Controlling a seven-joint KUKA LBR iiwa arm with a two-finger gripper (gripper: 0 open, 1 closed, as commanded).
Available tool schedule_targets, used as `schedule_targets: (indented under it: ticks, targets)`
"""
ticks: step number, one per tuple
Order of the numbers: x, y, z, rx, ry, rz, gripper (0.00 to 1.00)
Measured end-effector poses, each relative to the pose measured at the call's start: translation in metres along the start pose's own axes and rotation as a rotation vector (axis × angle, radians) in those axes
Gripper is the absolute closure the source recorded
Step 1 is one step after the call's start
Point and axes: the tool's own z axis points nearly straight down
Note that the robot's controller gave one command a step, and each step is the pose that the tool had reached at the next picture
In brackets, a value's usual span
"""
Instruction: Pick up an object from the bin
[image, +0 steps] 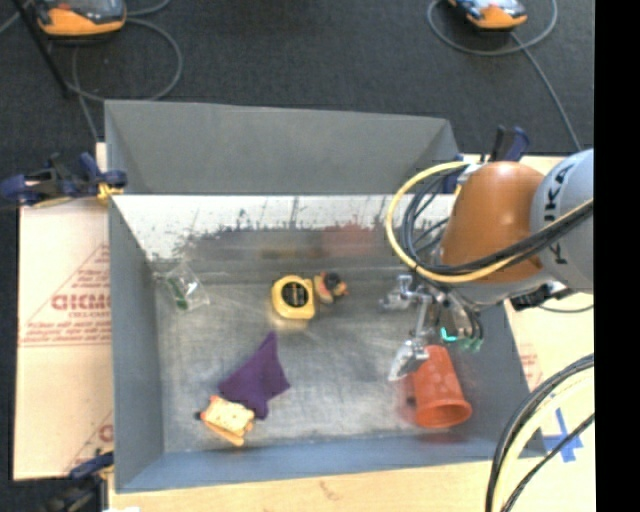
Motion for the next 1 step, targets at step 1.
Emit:
schedule_targets:
  ticks: [1]
  targets:
    - [-0.0019, 0.0001, -0.0045, 0.001, -0.008, -0.002, 0.0]
